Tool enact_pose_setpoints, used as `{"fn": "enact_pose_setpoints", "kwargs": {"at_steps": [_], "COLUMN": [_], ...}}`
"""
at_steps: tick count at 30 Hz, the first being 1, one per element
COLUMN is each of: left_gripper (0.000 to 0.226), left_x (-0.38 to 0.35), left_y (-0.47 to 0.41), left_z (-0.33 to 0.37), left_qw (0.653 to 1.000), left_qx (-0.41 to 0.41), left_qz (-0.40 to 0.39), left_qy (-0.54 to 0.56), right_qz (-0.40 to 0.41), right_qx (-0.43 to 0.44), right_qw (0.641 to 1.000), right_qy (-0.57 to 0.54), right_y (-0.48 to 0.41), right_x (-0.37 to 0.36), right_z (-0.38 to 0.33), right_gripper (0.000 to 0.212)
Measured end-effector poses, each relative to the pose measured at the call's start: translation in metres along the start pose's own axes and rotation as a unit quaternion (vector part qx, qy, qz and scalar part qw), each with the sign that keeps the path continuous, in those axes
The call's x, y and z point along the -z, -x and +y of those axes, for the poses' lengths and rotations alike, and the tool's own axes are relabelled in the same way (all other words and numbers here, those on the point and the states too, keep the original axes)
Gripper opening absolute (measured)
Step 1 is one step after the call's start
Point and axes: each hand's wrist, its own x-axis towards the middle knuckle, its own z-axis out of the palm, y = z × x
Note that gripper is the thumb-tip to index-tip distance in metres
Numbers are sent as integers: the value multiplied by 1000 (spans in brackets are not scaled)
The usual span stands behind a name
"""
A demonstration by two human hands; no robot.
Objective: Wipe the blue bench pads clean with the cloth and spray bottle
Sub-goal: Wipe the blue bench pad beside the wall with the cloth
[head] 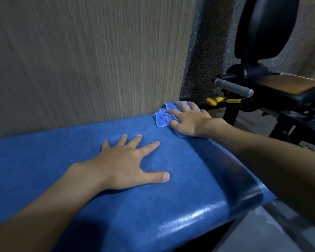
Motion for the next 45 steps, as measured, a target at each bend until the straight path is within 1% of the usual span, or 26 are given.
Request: {"fn": "enact_pose_setpoints", "kwargs": {"at_steps": [3,8,11,12,15,17,19,20,23,24,27,30,33,36,41,45], "left_gripper": [107,112,110,110,114,113,113,112,108,105,100,101,101,99,99,100], "left_x": [-1,1,1,1,5,11,15,15,8,6,4,3,1,0,2,-3], "left_y": [1,2,5,6,9,12,13,12,10,9,7,5,4,4,4,5], "left_z": [1,2,3,3,3,-2,-10,-15,-22,-22,-22,-22,-22,-23,-24,-25], "left_qw": [1000,1000,999,999,999,998,997,998,1000,999,1000,1000,1000,1000,999,999], "left_qx": [2,2,6,5,-4,-3,6,11,18,18,15,13,13,12,10,8], "left_qz": [2,5,10,11,19,46,67,61,3,-6,-1,0,1,1,9,21], "left_qy": [4,11,30,35,49,53,38,31,25,27,25,17,12,11,29,39], "right_qz": [5,12,12,10,5,13,21,20,24,24,31,32,22,18,15,8], "right_qx": [15,37,38,39,52,43,36,37,46,49,50,42,26,11,9,27], "right_qw": [1000,999,998,997,996,996,996,996,997,997,998,998,999,1000,1000,1000], "right_qy": [9,32,58,67,78,76,74,72,56,50,34,31,23,12,-5,-8], "right_y": [34,118,166,180,212,218,212,207,181,169,121,64,15,-14,-4,47], "right_x": [-1,-1,0,0,5,10,10,8,3,2,1,-3,-1,-1,-2,-2], "right_z": [1,4,5,5,8,11,11,9,5,4,-1,-11,-21,-30,-29,-23], "right_gripper": [52,57,78,81,79,75,74,74,73,73,69,55,51,48,47,52]}}
